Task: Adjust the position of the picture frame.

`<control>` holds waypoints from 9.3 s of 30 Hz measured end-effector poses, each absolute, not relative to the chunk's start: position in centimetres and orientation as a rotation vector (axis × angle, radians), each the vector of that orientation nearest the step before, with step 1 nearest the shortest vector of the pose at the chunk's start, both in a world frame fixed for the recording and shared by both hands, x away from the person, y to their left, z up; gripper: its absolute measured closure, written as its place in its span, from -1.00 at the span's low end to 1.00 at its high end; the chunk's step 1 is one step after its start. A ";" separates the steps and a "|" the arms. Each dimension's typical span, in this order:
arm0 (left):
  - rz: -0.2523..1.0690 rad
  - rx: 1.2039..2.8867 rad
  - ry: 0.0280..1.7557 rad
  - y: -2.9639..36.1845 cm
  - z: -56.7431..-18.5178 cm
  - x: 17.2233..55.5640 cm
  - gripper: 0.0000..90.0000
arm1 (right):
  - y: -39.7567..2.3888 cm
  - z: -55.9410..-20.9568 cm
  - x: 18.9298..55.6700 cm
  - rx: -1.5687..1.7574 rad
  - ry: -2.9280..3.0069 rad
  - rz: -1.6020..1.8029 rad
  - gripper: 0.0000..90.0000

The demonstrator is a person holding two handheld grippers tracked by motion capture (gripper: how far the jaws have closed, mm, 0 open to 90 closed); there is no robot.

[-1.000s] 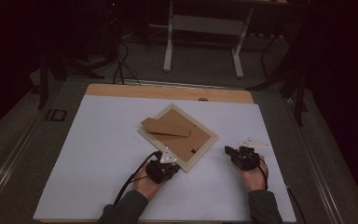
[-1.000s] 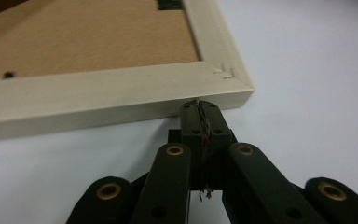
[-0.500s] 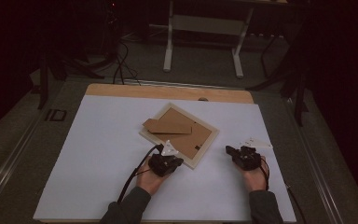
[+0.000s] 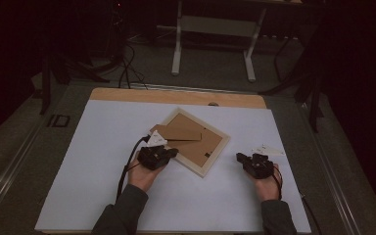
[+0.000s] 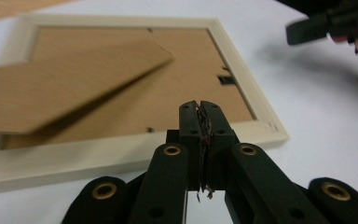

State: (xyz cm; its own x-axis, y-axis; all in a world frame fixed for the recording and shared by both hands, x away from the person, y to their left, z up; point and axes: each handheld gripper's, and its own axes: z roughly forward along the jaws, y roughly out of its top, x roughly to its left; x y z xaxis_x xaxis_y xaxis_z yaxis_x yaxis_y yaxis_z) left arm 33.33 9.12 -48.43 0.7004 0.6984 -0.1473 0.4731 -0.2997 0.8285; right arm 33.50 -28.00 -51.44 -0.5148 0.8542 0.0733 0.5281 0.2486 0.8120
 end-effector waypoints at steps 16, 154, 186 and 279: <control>0.366 1.860 1.017 14.7 -46.5 35.2 0.80 | -28.1 -51.6 33.6 1.287 2.142 1.183 0.77; 0.340 1.921 1.305 14.9 -53.8 34.8 1.00 | -24.0 -52.8 36.2 1.334 2.311 1.074 1.00; 0.333 1.924 1.272 15.2 -54.2 31.9 1.00 | -23.9 -53.2 35.7 1.386 2.292 1.080 1.00; 0.348 1.815 1.286 18.5 -52.9 31.0 0.73 | -23.6 -51.8 35.0 1.298 2.246 1.171 0.79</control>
